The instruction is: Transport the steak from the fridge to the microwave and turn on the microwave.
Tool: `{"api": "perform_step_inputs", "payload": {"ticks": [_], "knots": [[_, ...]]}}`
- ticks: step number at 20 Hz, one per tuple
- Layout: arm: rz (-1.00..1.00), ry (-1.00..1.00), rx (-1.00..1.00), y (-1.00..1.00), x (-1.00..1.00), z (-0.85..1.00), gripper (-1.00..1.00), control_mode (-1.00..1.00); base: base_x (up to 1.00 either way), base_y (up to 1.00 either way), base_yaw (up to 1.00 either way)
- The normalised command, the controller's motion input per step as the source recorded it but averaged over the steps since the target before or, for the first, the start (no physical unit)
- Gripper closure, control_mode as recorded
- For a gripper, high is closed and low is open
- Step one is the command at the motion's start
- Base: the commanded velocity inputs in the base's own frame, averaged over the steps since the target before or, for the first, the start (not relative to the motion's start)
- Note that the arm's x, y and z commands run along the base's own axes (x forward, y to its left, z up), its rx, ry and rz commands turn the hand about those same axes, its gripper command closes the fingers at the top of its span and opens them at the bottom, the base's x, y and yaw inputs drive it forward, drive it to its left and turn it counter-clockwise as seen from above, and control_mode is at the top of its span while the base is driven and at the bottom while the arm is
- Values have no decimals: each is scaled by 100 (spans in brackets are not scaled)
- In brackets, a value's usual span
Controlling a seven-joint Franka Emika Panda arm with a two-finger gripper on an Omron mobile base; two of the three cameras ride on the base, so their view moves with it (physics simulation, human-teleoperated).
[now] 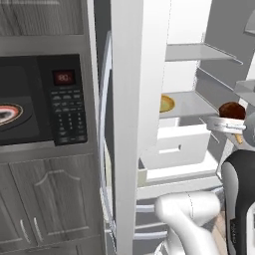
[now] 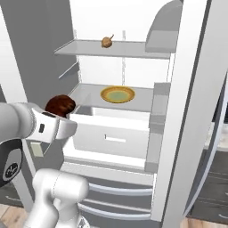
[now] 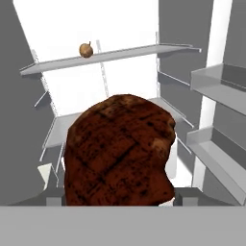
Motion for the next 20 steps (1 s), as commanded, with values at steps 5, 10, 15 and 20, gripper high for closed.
{"api": "perform_step_inputs", "payload": {"ticks": [5, 10, 15, 20], "knots": [[0, 0, 0, 0, 0, 0, 100, 100, -60, 0, 0], [0, 0, 0, 0, 0, 0, 100, 100, -57, 0, 0], [0, 0, 0, 0, 0, 0, 100, 100, -69, 0, 0], [0, 0, 0, 0, 0, 0, 100, 100, -59, 14, 0]]}}
